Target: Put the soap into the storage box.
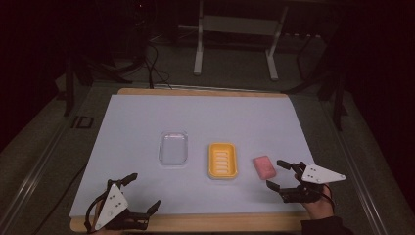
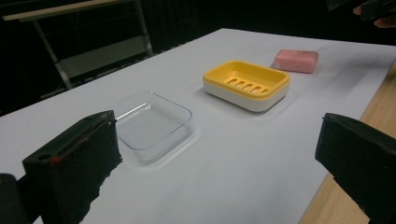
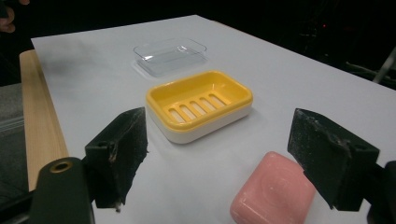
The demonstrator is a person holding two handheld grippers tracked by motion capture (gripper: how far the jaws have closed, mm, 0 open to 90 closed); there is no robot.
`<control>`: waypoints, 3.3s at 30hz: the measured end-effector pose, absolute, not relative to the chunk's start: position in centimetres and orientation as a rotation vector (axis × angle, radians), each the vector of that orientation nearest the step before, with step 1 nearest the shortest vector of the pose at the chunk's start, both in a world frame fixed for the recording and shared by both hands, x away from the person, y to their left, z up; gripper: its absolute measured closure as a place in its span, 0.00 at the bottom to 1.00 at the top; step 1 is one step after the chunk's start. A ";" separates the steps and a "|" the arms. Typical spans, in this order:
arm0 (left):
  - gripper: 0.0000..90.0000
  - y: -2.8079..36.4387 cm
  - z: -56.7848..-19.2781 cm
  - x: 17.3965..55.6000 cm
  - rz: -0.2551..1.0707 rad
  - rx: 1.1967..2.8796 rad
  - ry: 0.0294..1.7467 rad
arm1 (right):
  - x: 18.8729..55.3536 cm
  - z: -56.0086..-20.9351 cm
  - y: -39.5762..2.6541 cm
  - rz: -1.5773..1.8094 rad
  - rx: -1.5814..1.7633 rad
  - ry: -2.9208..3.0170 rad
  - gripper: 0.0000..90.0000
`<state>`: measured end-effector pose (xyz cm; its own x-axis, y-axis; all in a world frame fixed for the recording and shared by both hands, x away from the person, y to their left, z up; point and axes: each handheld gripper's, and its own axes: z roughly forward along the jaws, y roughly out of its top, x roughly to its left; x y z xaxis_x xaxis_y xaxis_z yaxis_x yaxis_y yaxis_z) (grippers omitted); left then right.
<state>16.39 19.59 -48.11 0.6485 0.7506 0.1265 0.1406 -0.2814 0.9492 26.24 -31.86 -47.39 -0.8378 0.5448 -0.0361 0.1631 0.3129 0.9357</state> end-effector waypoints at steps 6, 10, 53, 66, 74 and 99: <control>0.00 19.6 -48.1 16.3 0.709 1.790 0.718 | 26.3 -47.4 -31.6 1.498 0.623 2.250 0.22; 0.00 19.7 -48.1 16.1 0.715 1.790 0.721 | 26.6 -47.5 -31.3 1.466 0.626 2.255 0.22; 0.00 19.4 -48.2 16.0 0.731 1.809 0.725 | 32.6 -49.5 -36.0 0.266 1.980 2.294 0.24; 0.00 19.5 -48.1 16.0 0.733 1.810 0.725 | 32.6 -49.1 -36.4 0.018 2.100 2.491 0.22; 0.00 19.4 -48.1 16.0 0.733 1.811 0.725 | 32.0 -48.9 -35.4 -0.157 1.971 2.657 0.19; 0.00 19.5 -48.1 16.0 0.731 1.810 0.725 | 32.1 -48.2 -30.0 -0.148 1.804 2.775 0.17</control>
<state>16.03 19.46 -48.15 0.6359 0.7569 0.1509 0.1445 -0.3088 0.9401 32.12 -29.96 -48.23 -0.3966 0.9131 0.0948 0.8978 0.4073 -0.1675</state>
